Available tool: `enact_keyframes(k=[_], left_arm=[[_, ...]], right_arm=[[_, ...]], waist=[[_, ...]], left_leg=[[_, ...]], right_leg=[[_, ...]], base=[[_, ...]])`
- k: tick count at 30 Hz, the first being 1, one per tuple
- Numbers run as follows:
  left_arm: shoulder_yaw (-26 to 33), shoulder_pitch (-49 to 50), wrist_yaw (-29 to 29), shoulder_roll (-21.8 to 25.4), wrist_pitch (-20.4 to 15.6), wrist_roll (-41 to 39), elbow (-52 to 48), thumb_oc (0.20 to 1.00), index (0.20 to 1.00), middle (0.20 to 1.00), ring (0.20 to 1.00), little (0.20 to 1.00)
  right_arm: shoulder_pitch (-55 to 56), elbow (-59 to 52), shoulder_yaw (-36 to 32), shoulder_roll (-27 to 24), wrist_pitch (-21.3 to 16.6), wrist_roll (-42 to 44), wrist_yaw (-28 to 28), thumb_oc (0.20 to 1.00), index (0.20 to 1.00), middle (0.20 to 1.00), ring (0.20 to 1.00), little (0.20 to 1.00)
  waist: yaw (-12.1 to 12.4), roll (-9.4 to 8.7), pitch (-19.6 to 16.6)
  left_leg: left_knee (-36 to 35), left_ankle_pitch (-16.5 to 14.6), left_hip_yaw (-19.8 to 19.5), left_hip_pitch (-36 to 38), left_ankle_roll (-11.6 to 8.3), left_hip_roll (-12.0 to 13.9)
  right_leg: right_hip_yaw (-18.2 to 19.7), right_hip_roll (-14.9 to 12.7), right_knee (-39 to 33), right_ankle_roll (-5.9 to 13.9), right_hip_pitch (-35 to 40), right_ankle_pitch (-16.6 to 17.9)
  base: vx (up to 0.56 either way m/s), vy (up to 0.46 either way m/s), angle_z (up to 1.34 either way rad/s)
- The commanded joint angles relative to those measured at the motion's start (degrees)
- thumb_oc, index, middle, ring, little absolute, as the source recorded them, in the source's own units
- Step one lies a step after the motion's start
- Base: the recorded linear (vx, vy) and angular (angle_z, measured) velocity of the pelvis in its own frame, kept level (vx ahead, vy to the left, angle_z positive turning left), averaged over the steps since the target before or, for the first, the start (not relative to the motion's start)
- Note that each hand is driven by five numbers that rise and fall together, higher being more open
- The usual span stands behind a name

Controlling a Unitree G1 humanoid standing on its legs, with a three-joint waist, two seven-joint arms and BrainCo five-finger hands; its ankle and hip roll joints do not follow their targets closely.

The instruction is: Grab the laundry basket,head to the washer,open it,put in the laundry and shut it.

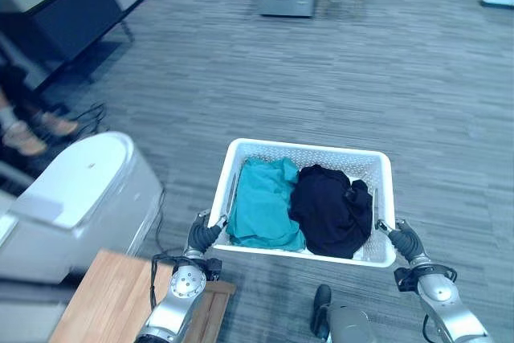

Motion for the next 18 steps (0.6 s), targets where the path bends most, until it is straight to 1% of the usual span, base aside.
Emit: enact_keyframes(k=[1,2,3,4,5,6,7,8,10,11,12,13,14,15,17,18], left_arm=[[-1.6,-0.6,-4.4,-0.6,-6.8,-4.6,-6.8,0.200,0.200,0.200,0.200,0.200],[-1.6,-0.6,-4.4,-0.6,-6.8,-4.6,-6.8,0.200,0.200,0.200,0.200,0.200],[-1.3,-0.1,-4.4,-0.5,-6.8,-4.5,-7.0,0.200,0.200,0.200,0.200,0.200],[-1.1,0.5,-4.2,-0.6,-6.8,-4.4,-6.9,0.200,0.200,0.200,0.200,0.200],[-0.8,0.9,-4.0,-0.6,-6.8,-4.4,-6.9,0.200,0.200,0.200,0.200,0.200],[-0.6,1.1,-4.2,-0.5,-6.7,-4.4,-6.9,0.200,0.200,0.200,0.200,0.200],[-0.6,1.1,-4.2,-0.5,-6.7,-4.4,-6.9,0.200,0.200,0.200,0.200,0.200],[0.0,1.7,-4.0,-0.5,-6.5,-4.3,-7.0,0.200,0.200,0.200,0.200,0.200],[0.4,1.9,-4.0,-0.5,-6.4,-4.1,-7.0,0.200,0.200,0.200,0.200,0.200],[1.0,2.6,-3.9,-0.6,-6.5,-3.9,-7.3,0.200,0.200,0.200,0.200,0.200],[1.0,2.6,-3.9,-0.6,-6.5,-3.9,-7.3,0.200,0.200,0.200,0.200,0.200],[1.1,3.1,-4.1,-0.8,-6.6,-3.7,-7.3,0.200,0.200,0.200,0.200,0.200],[1.0,3.5,-3.8,-0.6,-6.7,-4.0,-7.6,0.200,0.200,0.200,0.200,0.200],[1.0,3.5,-3.8,-0.6,-6.7,-4.0,-7.5,0.200,0.200,0.200,0.200,0.200],[1.0,3.6,-3.9,0.2,-6.5,-4.1,-8.0,0.200,0.200,0.200,0.200,0.200],[1.1,3.4,-3.9,0.8,-6.4,-4.0,-8.1,0.200,0.200,0.200,0.200,0.200]], right_arm=[[-5.5,-6.8,-1.5,2.1,-8.1,7.7,1.8,0.200,0.200,0.200,0.200,0.200],[-5.5,-6.8,-1.5,2.2,-8.1,7.7,1.8,0.200,0.200,0.200,0.200,0.200],[-5.6,-6.6,-1.5,2.1,-8.0,7.3,1.8,0.200,0.200,0.200,0.200,0.200],[-5.7,-6.2,-1.1,2.1,-8.0,7.0,1.7,0.200,0.200,0.200,0.200,0.200],[-6.0,-5.6,-0.8,2.2,-8.0,6.8,1.6,0.200,0.200,0.200,0.200,0.200],[-6.0,-5.4,-0.6,2.3,-7.9,6.6,1.5,0.200,0.200,0.200,0.200,0.200],[-6.0,-5.4,-0.6,2.3,-7.9,6.6,1.5,0.200,0.200,0.200,0.200,0.200],[-6.0,-4.7,-0.4,2.5,-8.1,6.6,1.3,0.200,0.200,0.200,0.200,0.200],[-5.9,-4.2,-0.5,2.7,-8.0,6.4,0.9,0.200,0.200,0.200,0.200,0.200],[-6.3,-4.4,-0.3,2.8,-8.1,6.1,0.7,0.200,0.200,0.200,0.200,0.200],[-6.2,-4.5,-0.3,2.7,-8.1,6.1,0.7,0.200,0.200,0.200,0.200,0.200],[-6.2,-4.7,-0.2,2.9,-8.2,5.6,1.1,0.200,0.200,0.200,0.200,0.200],[-6.3,-4.8,0.2,3.2,-8.1,4.9,1.0,0.200,0.200,0.200,0.200,0.200],[-6.3,-4.9,0.2,3.2,-8.1,4.9,1.0,0.200,0.200,0.200,0.200,0.200],[-6.6,-5.5,0.7,3.6,-8.2,4.8,1.4,0.200,0.200,0.200,0.200,0.200],[-6.9,-5.8,1.0,3.8,-8.2,4.5,1.7,0.200,0.200,0.200,0.200,0.200]], waist=[[1.7,-3.25,0.8],[1.7,-3.40,0.6],[2.5,-3.33,1.0],[3.4,-3.08,1.7],[4.4,-2.82,2.1],[5.0,-2.56,2.2],[5.1,-2.64,2.2],[6.5,-2.11,2.9],[7.3,-1.77,3.3],[8.6,-1.21,3.3],[8.7,-1.22,3.4],[8.8,-0.96,2.7],[9.1,-1.64,2.2],[9.2,-1.67,2.1],[10.0,-2.59,1.2],[10.3,-3.22,1.3]], left_leg=[[-5.1,-7.5,-7.5,-5.6,3.64,-12.4],[-5.3,-7.2,-7.4,-5.8,3.71,-12.6],[-7.2,-6.4,-9.4,-6.9,3.76,-13.6],[-8.8,-4.8,-11.7,-8.6,3.58,-14.7],[-11.2,-2.6,-13.3,-10.1,3.33,-15.6],[-13.5,-0.6,-14.3,-11.2,3.14,-16.0],[-13.9,-0.5,-14.2,-10.9,3.13,-16.1],[-17.5,3.4,-14.5,-12.5,2.78,-16.5],[-19.8,5.0,-12.7,-15.1,2.63,-16.3],[-21.4,6.4,-13.2,-15.4,2.85,-16.1],[-21.6,6.5,-13.1,-15.1,2.85,-16.1],[-22.5,6.7,-13.5,-14.1,3.55,-16.0],[-20.8,6.5,-14.3,-13.7,4.22,-16.6],[-20.8,6.5,-14.3,-13.8,4.22,-16.6],[-19.6,5.1,-13.7,-12.9,5.43,-16.6],[-19.1,4.0,-13.3,-12.1,6.08,-16.7]], right_leg=[[8.3,-0.4,-7.8,7.07,5.2,-4.2],[8.3,-0.6,-7.8,7.09,5.0,-4.1],[9.8,0.0,-7.8,7.12,5.7,-4.3],[11.3,0.8,-7.7,7.08,6.5,-4.5],[12.6,1.6,-8.1,7.08,7.4,-4.7],[13.4,2.3,-8.4,6.95,7.9,-4.7],[13.5,2.3,-8.4,6.95,8.0,-4.7],[15.0,3.7,-9.1,6.66,9.9,-5.1],[16.2,4.7,-9.0,6.37,11.7,-6.5],[18.3,6.2,-8.7,5.90,13.2,-7.8],[18.5,6.2,-8.7,5.90,13.2,-7.8],[19.1,6.5,-9.3,6.12,14.4,-8.5],[20.2,5.7,-8.8,6.30,16.1,-9.4],[20.3,5.7,-8.7,6.30,16.0,-9.5],[21.2,5.2,-5.0,6.68,16.1,-11.2],[21.2,5.0,-0.9,7.56,15.3,-11.8]], base=[[0.21,-0.071,-0.82],[0.22,-0.015,-0.58],[0.16,-0.009,-0.79],[0.26,-0.015,-1.00],[0.24,-0.017,-0.86],[0.15,-0.013,-0.75],[0.23,-0.030,-0.76],[0.27,-0.028,-0.69],[0.39,0.004,-0.65],[0.32,0.036,-0.43],[0.35,0.063,-0.37],[0.39,0.096,-0.73],[0.39,0.096,-0.77],[0.42,0.094,-0.65],[0.32,0.052,-0.30],[0.31,0.035,-0.27]])
